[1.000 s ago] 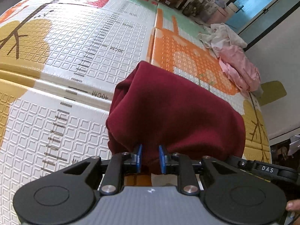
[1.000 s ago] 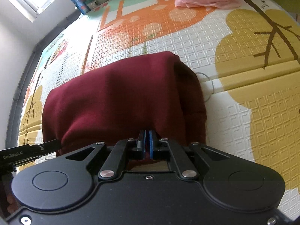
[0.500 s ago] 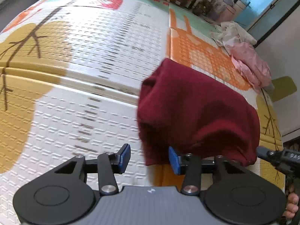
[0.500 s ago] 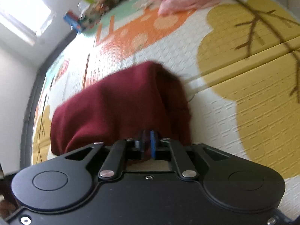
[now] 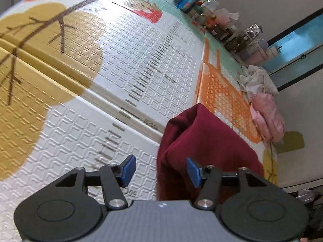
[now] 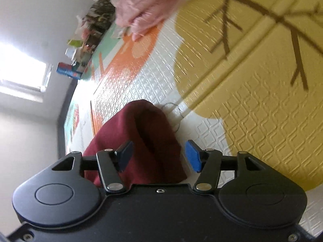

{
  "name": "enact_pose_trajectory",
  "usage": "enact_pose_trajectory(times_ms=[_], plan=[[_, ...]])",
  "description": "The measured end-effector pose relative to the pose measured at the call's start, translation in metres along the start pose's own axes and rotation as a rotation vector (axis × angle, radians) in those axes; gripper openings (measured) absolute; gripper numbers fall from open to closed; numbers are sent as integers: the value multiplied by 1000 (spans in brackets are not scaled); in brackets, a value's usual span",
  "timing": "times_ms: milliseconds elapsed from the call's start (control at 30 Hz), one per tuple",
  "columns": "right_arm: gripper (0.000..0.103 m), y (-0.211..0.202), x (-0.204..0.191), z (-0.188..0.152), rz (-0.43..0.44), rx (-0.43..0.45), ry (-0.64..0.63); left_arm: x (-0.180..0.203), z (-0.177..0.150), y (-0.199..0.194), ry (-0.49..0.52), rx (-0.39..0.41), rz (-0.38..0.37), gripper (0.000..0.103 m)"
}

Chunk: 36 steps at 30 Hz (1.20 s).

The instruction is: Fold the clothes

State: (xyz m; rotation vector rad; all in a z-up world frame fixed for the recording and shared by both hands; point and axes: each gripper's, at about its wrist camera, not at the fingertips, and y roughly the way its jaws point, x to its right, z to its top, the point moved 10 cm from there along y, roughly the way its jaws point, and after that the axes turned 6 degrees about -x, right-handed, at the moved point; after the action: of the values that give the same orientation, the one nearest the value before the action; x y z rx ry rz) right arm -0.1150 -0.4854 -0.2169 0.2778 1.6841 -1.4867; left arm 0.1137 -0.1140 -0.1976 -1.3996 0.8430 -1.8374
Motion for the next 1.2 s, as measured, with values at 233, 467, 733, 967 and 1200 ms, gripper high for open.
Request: enact_pose_trajectory(times_ms=[233, 467, 733, 967, 1200], plan=[[63, 17, 14, -2, 113, -39, 101, -4, 4, 17, -46, -23, -36, 69], [71, 33, 20, -6, 182, -69, 156, -6, 8, 32, -99, -55, -80, 72], [89, 46, 8, -6, 208, -77, 143, 3, 13, 47, -120, -69, -118, 79], [90, 57, -6, -4, 184, -56, 121, 14, 19, 58, -132, -72, -165, 81], [89, 55, -7, -5, 157, -37, 132, 23, 22, 65, -108, -79, -140, 85]])
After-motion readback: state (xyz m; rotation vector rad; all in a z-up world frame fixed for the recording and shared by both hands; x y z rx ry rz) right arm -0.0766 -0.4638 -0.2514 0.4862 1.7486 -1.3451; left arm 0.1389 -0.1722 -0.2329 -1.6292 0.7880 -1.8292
